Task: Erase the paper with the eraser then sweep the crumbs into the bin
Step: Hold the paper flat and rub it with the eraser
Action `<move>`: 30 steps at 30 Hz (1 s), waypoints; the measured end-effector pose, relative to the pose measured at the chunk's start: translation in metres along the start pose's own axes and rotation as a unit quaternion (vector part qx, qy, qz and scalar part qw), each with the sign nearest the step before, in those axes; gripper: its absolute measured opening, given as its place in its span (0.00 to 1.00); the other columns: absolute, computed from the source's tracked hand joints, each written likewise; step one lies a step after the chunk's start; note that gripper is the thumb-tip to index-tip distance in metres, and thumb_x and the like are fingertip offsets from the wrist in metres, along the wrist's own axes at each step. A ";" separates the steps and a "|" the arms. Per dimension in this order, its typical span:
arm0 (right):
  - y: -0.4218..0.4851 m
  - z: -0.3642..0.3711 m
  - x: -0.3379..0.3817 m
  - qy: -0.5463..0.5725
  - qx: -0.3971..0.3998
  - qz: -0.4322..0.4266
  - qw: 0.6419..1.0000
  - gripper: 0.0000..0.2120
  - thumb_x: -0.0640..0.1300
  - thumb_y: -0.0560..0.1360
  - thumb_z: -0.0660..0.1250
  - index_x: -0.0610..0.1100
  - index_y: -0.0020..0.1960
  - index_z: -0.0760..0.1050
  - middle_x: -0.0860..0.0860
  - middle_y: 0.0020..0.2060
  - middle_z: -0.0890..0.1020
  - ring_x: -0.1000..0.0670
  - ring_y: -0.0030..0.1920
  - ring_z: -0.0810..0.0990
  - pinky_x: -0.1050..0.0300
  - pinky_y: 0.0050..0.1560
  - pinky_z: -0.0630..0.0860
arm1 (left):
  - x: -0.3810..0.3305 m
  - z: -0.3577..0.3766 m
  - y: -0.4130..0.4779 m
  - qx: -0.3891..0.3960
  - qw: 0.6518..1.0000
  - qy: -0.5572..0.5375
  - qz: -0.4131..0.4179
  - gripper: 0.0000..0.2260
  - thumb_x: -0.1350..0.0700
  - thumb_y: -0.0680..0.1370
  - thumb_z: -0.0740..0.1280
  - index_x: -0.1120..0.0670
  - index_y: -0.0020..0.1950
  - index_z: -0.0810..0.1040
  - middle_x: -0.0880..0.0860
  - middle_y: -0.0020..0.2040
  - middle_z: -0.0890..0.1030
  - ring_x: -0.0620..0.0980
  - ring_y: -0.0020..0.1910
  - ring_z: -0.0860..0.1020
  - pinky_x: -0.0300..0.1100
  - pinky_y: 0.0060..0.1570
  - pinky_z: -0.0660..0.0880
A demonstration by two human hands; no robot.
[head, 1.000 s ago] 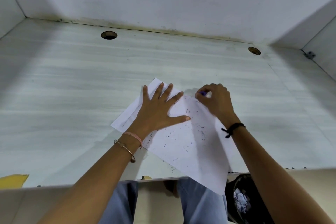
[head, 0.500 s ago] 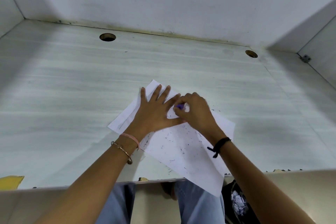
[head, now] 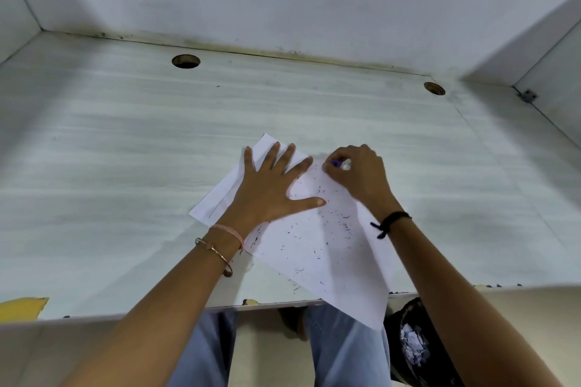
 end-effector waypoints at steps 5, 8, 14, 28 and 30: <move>-0.022 0.027 0.048 0.033 0.070 -0.068 0.995 0.03 0.46 0.69 0.69 0.48 0.37 0.81 0.57 0.33 0.80 0.51 0.41 0.75 0.50 0.48 0.73 | 0.001 0.001 0.000 0.004 1.000 0.029 0.008 0.44 0.21 0.65 0.37 0.36 0.78 0.43 0.48 0.81 0.42 0.52 0.79 0.39 0.71 0.69 0.37; -0.029 0.026 0.052 0.002 0.063 -0.098 0.993 0.02 0.46 0.70 0.70 0.49 0.39 0.81 0.58 0.33 0.78 0.51 0.42 0.73 0.51 0.47 0.71 | 0.001 0.003 0.000 0.017 0.999 0.028 0.010 0.45 0.21 0.64 0.37 0.37 0.78 0.43 0.48 0.81 0.41 0.52 0.79 0.38 0.70 0.69 0.36; 0.003 -0.001 0.003 0.010 0.015 -0.005 1.000 0.03 0.45 0.69 0.71 0.47 0.39 0.82 0.53 0.37 0.84 0.50 0.41 0.80 0.50 0.48 0.76 | 0.000 -0.001 0.000 0.002 1.000 0.005 0.005 0.45 0.20 0.67 0.44 0.40 0.79 0.45 0.47 0.81 0.41 0.51 0.79 0.39 0.70 0.70 0.36; 0.001 -0.002 -0.013 0.047 -0.016 0.045 0.998 0.03 0.43 0.71 0.69 0.44 0.40 0.81 0.52 0.38 0.83 0.50 0.39 0.80 0.52 0.40 0.76 | 0.001 -0.008 -0.002 0.026 0.999 -0.023 0.000 0.43 0.26 0.73 0.50 0.50 0.80 0.49 0.46 0.81 0.45 0.47 0.79 0.42 0.65 0.72 0.35; -0.012 -0.003 -0.005 0.092 -0.040 0.025 0.995 0.03 0.42 0.72 0.70 0.44 0.41 0.81 0.53 0.37 0.81 0.57 0.35 0.76 0.59 0.39 0.71 | 0.006 -0.015 0.001 0.009 0.996 -0.094 -0.005 0.32 0.37 0.80 0.56 0.52 0.79 0.57 0.47 0.80 0.53 0.46 0.79 0.48 0.59 0.74 0.37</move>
Point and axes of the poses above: each hand's wrist, its own y-axis towards the middle knuckle, its own z-axis out of the palm, x = y × z, the point moved 9 cm from there along y, towards the middle knuckle
